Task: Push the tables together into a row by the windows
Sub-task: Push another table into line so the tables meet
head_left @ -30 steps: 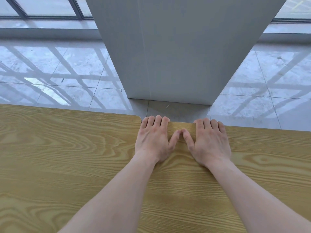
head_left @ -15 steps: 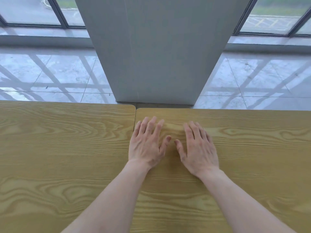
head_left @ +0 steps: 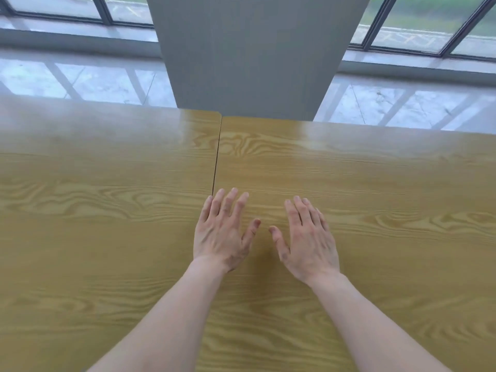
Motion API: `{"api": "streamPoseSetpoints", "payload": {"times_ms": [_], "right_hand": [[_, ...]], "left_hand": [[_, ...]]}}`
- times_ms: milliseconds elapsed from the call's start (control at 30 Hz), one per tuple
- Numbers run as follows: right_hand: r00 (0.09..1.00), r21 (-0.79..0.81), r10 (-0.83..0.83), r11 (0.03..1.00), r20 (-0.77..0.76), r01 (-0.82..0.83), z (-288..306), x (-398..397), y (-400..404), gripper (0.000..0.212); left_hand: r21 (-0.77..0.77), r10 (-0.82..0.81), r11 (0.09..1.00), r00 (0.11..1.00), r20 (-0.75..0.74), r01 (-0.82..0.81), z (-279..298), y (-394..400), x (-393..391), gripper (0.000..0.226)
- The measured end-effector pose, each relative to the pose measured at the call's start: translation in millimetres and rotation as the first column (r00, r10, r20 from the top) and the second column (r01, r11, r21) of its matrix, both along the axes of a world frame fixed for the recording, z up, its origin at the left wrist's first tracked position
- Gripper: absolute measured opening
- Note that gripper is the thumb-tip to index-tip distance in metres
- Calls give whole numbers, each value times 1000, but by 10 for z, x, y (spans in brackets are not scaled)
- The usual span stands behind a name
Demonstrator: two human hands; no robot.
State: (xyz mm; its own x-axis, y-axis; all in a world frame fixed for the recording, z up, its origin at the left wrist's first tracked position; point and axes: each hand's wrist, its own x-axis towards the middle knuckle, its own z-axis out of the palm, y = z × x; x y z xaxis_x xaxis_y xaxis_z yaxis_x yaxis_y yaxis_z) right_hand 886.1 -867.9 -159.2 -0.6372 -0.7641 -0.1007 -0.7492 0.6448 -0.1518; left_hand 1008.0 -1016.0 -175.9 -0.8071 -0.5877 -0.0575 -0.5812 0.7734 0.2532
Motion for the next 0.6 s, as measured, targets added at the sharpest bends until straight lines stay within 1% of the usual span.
{"api": "streamPoseSetpoints", "payload": {"times_ms": [133, 367, 600], "right_hand": [[1000, -21, 14, 1000, -3, -14, -56, 433, 506, 80], [998, -70, 51, 996, -32, -53, -261, 1071, 1326, 79], [995, -106, 60, 992, -74, -68, -436, 1198, 1477, 80]], "left_hand": [[-2, 33, 999, 999, -3, -33, -76, 586, 480, 73], [-2, 53, 999, 996, -71, -53, -245, 1574, 1131, 70], [-37, 44, 998, 993, -107, -48, -311, 1688, 1264, 67]]}}
